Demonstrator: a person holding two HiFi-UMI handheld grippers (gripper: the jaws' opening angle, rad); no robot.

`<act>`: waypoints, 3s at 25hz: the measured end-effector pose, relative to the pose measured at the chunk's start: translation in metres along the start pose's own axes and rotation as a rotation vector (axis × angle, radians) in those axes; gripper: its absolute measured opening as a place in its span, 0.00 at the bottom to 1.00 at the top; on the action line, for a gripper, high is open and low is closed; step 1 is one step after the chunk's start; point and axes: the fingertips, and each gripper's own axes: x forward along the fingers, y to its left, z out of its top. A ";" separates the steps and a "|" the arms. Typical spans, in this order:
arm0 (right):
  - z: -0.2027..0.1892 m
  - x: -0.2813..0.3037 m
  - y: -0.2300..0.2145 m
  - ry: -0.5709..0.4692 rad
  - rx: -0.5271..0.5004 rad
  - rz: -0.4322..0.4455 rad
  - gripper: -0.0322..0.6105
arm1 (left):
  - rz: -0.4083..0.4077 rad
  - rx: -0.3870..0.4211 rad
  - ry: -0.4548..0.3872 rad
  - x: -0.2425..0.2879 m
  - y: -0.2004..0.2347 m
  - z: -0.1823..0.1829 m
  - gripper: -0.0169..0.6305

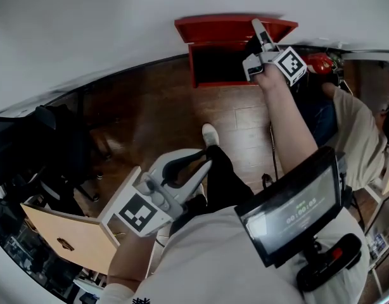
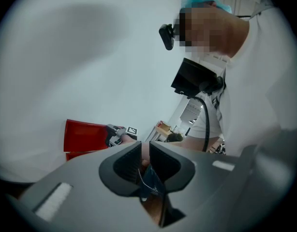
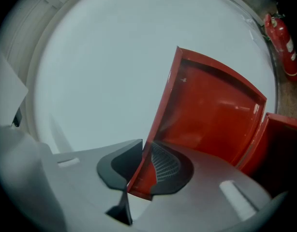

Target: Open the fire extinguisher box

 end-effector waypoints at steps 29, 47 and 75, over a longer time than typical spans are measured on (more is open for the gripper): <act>-0.089 -0.185 0.117 -0.028 -0.327 -0.026 0.15 | -0.131 0.216 -0.093 -0.111 -0.101 -0.051 0.10; -0.201 -0.188 0.134 0.331 -0.456 0.117 0.15 | -0.003 0.100 -0.036 -0.095 0.013 -0.077 0.10; -0.193 -0.453 0.222 0.477 -0.843 0.258 0.15 | 0.017 0.128 -0.054 -0.083 -0.174 -0.154 0.10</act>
